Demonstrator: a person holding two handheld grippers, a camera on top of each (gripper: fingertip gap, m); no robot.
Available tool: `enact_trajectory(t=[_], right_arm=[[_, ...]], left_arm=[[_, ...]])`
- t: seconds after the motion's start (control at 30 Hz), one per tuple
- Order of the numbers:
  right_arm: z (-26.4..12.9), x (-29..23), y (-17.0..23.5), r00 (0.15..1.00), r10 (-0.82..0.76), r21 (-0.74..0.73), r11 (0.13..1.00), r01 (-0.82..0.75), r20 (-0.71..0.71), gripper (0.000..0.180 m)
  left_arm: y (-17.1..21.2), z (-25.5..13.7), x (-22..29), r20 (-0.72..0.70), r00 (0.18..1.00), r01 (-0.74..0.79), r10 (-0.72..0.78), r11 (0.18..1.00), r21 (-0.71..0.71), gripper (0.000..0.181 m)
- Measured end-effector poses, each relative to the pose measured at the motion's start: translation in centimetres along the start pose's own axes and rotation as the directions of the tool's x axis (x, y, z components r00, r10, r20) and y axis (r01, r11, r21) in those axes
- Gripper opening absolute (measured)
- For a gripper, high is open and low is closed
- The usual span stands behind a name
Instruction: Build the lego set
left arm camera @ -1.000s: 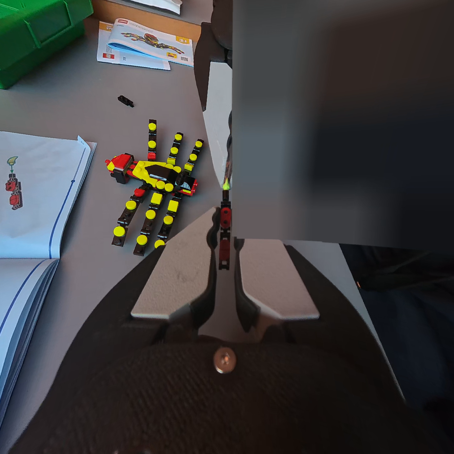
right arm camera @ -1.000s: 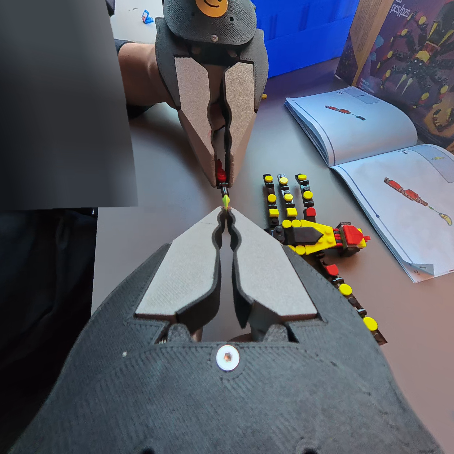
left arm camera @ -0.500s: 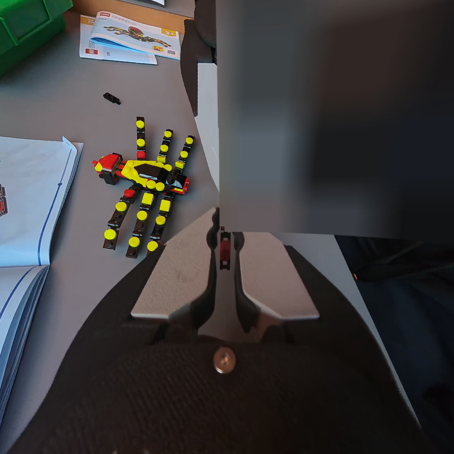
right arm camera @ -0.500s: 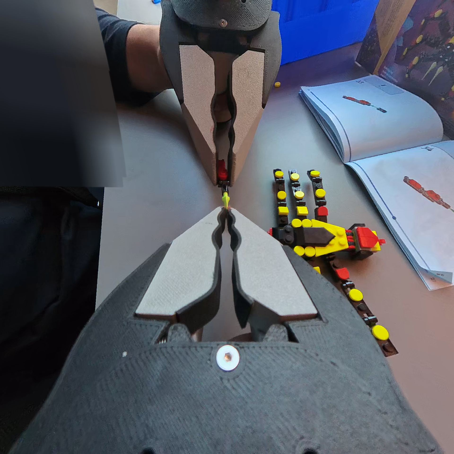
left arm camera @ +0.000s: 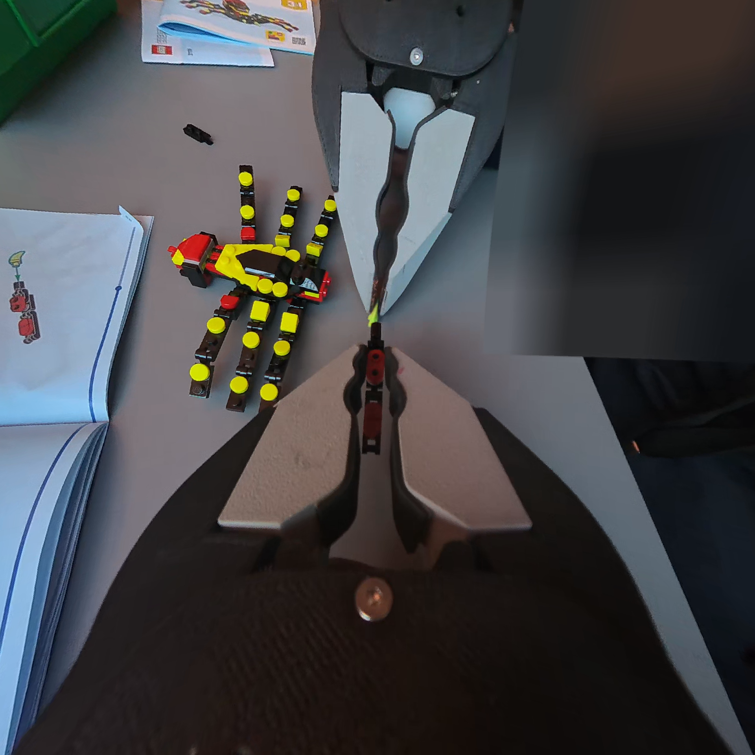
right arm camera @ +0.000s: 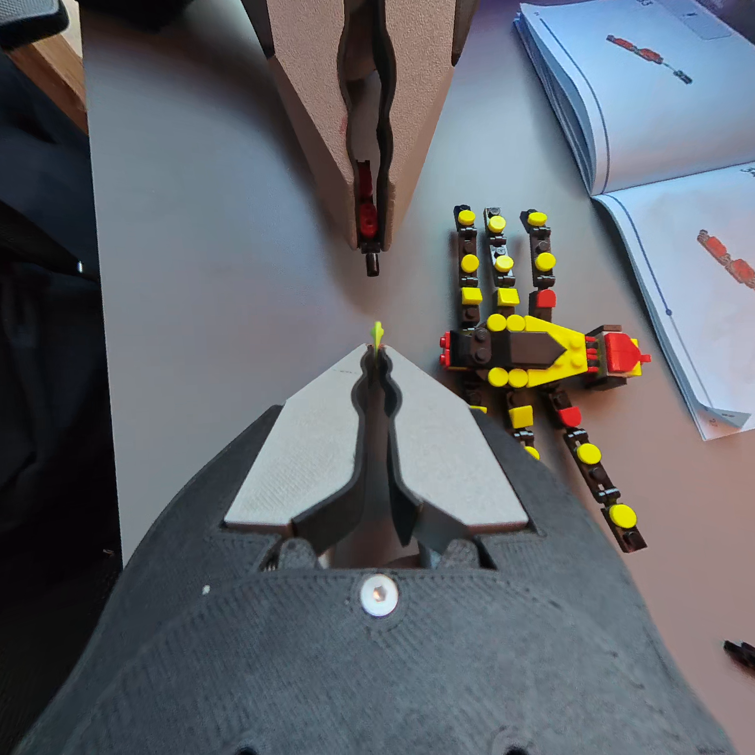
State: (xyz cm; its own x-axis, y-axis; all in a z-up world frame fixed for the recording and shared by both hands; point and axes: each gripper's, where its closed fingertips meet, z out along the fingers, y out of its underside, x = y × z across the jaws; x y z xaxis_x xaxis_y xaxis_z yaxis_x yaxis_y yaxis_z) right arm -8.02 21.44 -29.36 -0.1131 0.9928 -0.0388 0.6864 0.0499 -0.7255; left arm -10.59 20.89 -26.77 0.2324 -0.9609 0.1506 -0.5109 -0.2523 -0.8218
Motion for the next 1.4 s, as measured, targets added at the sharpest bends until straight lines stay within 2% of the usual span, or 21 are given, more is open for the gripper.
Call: enact_trajectory(t=[0.03, 0.23, 0.4, 0.53, 0.8, 1.03, 1.4], right_arm=[[-0.1, 0.0, 0.0, 1.0, -0.001, 0.001, 1.0, 0.001, 0.0, 0.001], [-0.7, 0.0, 0.0, 1.0, 0.001, 0.014, 1.0, 0.0, -0.023, 0.004], [-1.7, -0.4, -2.5, 1.0, 0.022, 0.148, 0.989, -0.019, -0.02, 0.012], [-1.5, -0.9, -4.1, 0.998, -0.034, 0.21, 0.977, 0.045, -0.056, 0.011], [-1.0, -1.0, -4.3, 0.998, -0.029, 0.226, 0.973, 0.039, -0.05, 0.003], [-0.6, -1.1, -4.2, 0.997, -0.054, 0.216, 0.974, 0.065, -0.053, 0.002], [-0.5, -1.3, -4.2, 0.995, -0.075, 0.207, 0.975, 0.087, -0.064, 0.002]], left_arm=[[0.0, 0.0, 0.0, 0.002, 1.0, -0.003, 0.003, 1.0, -0.002, 0.006], [0.2, 0.2, 0.2, 0.013, 0.999, -0.03, 0.031, 0.999, -0.018, 0.006], [-0.3, 0.2, 0.5, -0.003, 1.0, -0.02, 0.02, 1.0, 0.008, 0.006], [-0.9, 0.0, 0.8, -0.032, 0.999, 0.01, -0.008, 0.999, 0.049, 0.006], [-1.3, -0.2, 1.1, -0.052, 0.999, 0.009, -0.005, 0.997, 0.08, 0.006], [-1.4, 0.1, 1.4, -0.072, 0.997, 0.023, -0.018, 0.997, 0.074, 0.01], [-1.0, 0.3, 1.3, -0.061, 0.998, 0.022, -0.019, 0.999, 0.049, 0.006]])
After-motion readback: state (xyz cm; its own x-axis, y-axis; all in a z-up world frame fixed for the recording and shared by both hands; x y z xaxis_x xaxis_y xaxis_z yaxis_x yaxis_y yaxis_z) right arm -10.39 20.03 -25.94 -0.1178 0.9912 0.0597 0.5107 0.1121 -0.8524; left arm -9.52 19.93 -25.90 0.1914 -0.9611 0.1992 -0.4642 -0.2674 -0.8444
